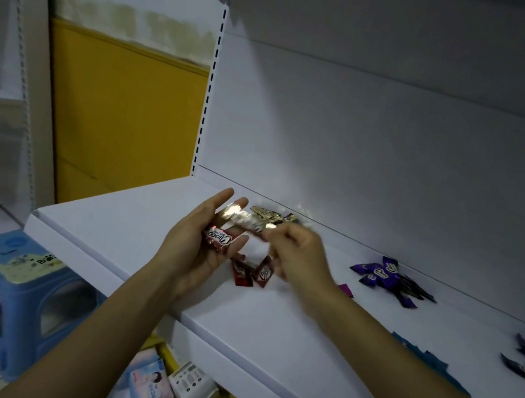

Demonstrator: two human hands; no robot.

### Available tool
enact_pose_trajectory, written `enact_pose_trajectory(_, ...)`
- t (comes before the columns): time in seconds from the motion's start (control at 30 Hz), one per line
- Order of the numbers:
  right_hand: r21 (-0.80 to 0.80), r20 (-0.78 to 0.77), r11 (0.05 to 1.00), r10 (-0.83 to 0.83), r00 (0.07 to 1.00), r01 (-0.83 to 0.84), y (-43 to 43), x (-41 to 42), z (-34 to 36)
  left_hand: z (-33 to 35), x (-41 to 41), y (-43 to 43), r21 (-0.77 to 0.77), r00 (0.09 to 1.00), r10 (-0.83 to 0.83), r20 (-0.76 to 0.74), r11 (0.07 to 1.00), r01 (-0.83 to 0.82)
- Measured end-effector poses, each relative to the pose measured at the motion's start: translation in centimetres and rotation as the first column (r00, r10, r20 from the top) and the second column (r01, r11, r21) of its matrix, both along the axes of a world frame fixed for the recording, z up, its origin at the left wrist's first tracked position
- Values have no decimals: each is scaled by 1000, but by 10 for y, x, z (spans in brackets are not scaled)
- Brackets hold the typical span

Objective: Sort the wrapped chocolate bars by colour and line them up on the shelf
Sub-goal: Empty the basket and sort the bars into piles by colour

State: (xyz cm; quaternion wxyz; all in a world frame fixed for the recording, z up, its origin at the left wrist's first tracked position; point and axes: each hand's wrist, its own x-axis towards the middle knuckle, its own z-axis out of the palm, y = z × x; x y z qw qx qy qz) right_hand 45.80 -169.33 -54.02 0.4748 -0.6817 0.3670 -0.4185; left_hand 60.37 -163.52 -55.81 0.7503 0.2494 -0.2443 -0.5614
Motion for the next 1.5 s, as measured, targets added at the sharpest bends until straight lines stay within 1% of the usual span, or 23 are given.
enact_pose_trajectory(0.07, 52, 73, 989, -139, 988, 135, -15, -13, 10, 2, -3, -3, 27, 997, 36, 64, 999, -37)
enact_pose_trajectory(0.13, 75, 61, 978, -200, 978, 196, -30, -25, 15, -2, -9, -6, 50, 989, 40, 144, 998, -48)
enact_pose_trajectory(0.3, 180, 11, 946, -276, 961, 270, -65, -18, 13, -11, -15, -10, 63, 952, 29, 306, 997, -51)
enact_pose_trajectory(0.43, 347, 11, 904, -270, 963, 249, -80, -4, 22, -15, -13, -13, 26, 946, 49, 322, 998, -60)
enact_pose_trajectory(0.47, 329, -21, 917, -231, 973, 225, -77, -2, 23, -16, -13, -14, 12, 942, 54, 330, 998, -61)
enact_pose_trajectory(0.53, 194, -111, 971, -116, 987, 137, -62, 0, 17, -17, -12, -14, -5, 937, 56, 345, 998, -58)
enact_pose_trajectory(0.57, 98, -148, 994, -35, 988, 50, -52, 1, 12, -17, -12, -14, -14, 936, 57, 347, 998, -56)
enact_pose_trajectory(0.63, -52, -218, 986, 144, 965, -159, -27, 7, 4, -17, -12, -14, -34, 945, 37, 325, 999, -27)
enact_pose_trajectory(0.7, -96, -265, 958, 236, 935, -269, -7, 14, -2, -17, -11, -14, -45, 949, 10, 316, 999, 4)
enact_pose_trajectory(0.77, -102, -233, 955, 248, 940, -278, 3, 19, -5, -17, -12, -10, -49, 934, 32, 356, 999, -16)
enact_pose_trajectory(0.83, -71, -196, 967, 227, 954, -244, 4, 19, -3, -14, -16, -4, -58, 893, 103, 438, 995, -86)
enact_pose_trajectory(0.87, -45, -182, 978, 191, 965, -202, 3, 18, -1, -13, -18, -3, -60, 850, 163, 502, 986, -153)
enact_pose_trajectory(0.9, -29, -171, 990, 129, 977, -136, 1, 14, 1, -14, -19, -1, -69, 780, 239, 579, 967, -245)
enact_pose_trajectory(0.97, -18, -205, 999, -33, 978, 30, -8, 2, 4, -17, -19, 1, -121, 581, 356, 731, 907, -404)
enact_pose_trajectory(1.0, -9, -263, 996, -86, 961, 87, -12, -5, 4, -19, -19, 0, -145, 492, 358, 794, 896, -419)
enact_pose_trajectory(1.07, 48, -403, 994, -69, 913, 97, -16, -17, 0, -25, -20, -4, -152, 313, 273, 910, 920, -361)
enact_pose_trajectory(1.13, 67, -487, 995, -35, 873, 77, -16, -24, -7, -28, -22, -10, -153, 113, 195, 974, 942, -299)
enact_pose_trajectory(1.17, 49, -506, 995, -48, 861, 84, -17, -25, -10, -29, -23, -13, -160, 42, 179, 983, 945, -286)
enact_pose_trajectory(1.23, 4, -517, 997, -64, 854, 77, -16, -24, -13, -31, -23, -16, -151, -48, 143, 989, 946, -287)
enact_pose_trajectory(1.33, -25, -538, 1000, -23, 843, 11, -14, -16, -15, -37, -22, -18, -124, -179, 76, 981, 953, -277)
enact_pose_trajectory(1.4, -63, -553, 998, -18, 833, -20, -13, -5, -16, -37, -22, -18, -149, -253, 85, 964, 958, -245)
enact_pose_trajectory(1.43, -74, -553, 997, -13, 833, -34, -12, -1, -16, -37, -21, -18, -158, -264, 93, 960, 958, -238)
enact_pose_trajectory(1.5, -56, -536, 995, 38, 843, -81, -10, 6, -14, -37, -21, -17, -154, -250, 89, 964, 954, -256)
